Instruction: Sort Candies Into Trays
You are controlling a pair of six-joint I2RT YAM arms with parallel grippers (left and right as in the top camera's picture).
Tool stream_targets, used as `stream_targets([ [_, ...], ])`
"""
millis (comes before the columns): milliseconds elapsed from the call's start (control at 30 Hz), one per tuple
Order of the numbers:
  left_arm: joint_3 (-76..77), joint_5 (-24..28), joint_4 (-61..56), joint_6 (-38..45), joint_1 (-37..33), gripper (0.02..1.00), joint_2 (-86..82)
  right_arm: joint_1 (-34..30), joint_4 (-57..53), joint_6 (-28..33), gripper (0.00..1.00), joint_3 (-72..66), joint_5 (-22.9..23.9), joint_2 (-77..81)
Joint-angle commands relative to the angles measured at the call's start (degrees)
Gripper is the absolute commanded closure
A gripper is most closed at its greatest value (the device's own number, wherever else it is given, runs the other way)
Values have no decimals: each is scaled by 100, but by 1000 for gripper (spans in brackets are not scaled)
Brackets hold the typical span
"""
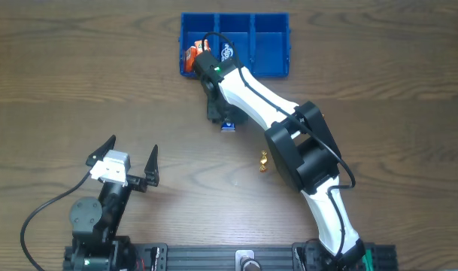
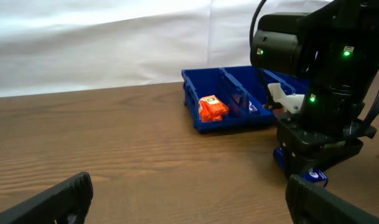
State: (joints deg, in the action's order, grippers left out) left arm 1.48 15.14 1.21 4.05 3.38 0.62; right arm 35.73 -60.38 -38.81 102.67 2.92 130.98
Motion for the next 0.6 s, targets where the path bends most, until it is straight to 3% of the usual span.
stream_targets([
  [33,-120,98,173,-63,-37,20,-39,-13,-131,-15,761,221,997,-778],
  [200,-120,98,173,-63,-37,20,-39,-59,-455,474,785,1449,2055,-1023],
  [267,-120,98,173,-63,-37,20,-39,-136,-323,745,785,1891,2168,-1021],
  [400,-120,98,173,-63,-37,20,-39,-389,533,1298,783,2262,2090,-1021],
  [600,-120,98,173,-63,-37,20,-39,-632,1462,1513,783,2260,1775,-780],
])
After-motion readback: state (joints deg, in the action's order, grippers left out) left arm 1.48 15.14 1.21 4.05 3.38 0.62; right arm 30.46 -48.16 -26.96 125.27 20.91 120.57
